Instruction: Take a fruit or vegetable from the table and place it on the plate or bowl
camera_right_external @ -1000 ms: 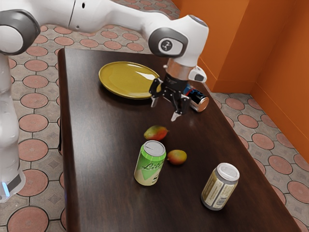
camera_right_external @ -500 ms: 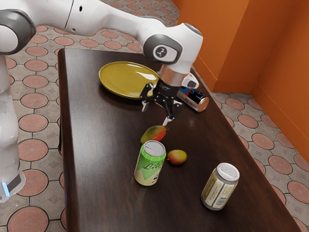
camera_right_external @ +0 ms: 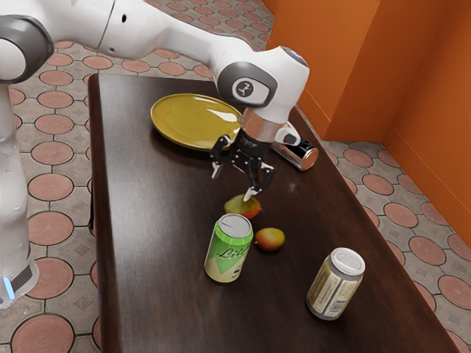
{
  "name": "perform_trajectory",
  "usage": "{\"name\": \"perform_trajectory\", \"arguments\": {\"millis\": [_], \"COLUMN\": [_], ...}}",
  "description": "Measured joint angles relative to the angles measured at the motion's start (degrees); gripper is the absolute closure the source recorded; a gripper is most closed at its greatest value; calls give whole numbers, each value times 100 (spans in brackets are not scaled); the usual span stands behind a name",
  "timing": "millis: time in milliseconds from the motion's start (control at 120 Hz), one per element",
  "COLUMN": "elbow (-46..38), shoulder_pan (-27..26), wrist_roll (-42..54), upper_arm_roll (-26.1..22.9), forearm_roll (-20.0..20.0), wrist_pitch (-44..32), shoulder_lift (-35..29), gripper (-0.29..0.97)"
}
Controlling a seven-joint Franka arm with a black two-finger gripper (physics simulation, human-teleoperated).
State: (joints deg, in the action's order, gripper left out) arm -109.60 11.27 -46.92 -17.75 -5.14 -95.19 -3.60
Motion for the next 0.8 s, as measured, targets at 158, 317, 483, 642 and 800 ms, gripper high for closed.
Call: {"name": "perform_trajectory", "arguments": {"millis": [158,317,483,642,800], "elbow": [43,44,16,1,-67], "shoulder_pan": [-21,-135,-272,-176,-157], "wrist_roll": [327,700,1060,1340,1565], "upper_arm_roll": [-8,-25,-14,4,17], "forearm_roll": [190,183,119,81,70], "wrist_pitch": [-92,-215,-320,-365,-381], "shoulder_lift": [-2,-3,8,11,13], "gripper": [0,0,0,0,0]}}
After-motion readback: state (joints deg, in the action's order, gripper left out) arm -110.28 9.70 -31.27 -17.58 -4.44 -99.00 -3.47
